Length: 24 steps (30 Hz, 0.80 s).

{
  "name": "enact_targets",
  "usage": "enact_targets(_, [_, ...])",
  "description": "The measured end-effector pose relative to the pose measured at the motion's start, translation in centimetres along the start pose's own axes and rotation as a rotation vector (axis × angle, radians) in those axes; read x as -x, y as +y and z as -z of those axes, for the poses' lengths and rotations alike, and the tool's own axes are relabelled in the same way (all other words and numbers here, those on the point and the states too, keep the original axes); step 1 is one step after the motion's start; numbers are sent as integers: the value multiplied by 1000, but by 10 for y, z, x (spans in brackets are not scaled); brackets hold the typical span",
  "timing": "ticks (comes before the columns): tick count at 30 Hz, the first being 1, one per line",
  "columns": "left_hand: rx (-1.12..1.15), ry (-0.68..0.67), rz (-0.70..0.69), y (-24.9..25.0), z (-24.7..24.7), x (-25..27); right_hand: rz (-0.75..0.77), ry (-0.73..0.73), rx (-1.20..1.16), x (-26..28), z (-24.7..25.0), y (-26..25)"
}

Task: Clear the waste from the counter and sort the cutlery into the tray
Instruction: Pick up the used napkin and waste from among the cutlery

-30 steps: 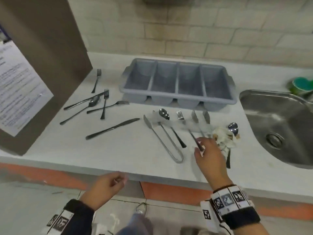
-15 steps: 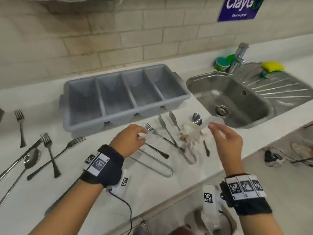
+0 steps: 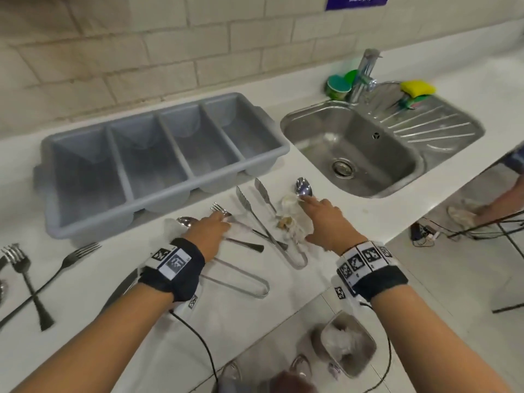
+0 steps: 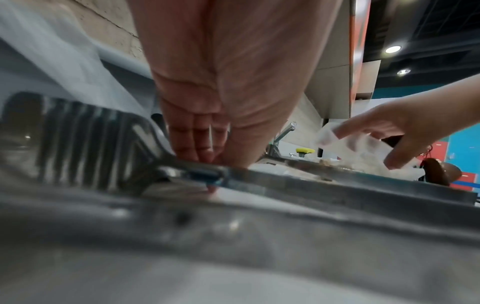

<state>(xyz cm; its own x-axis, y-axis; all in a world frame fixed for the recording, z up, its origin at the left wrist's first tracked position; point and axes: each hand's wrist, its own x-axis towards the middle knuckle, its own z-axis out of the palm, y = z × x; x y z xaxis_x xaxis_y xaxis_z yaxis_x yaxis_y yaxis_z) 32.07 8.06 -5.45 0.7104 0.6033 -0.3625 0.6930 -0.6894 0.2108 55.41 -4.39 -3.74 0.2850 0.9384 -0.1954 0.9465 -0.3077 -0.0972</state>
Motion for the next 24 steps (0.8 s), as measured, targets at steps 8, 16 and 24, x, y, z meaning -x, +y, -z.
enact_targets(8, [130, 127, 27, -17, -6, 6, -4, -134, -148, -45, 0, -13])
enact_targets(16, [598, 638, -95, 24, 55, 63, -235, 331, -759, -21, 12, 0])
enact_targets(24, [938, 528, -349, 151, 67, 62, -323, 830, -1502, 151, 48, 120])
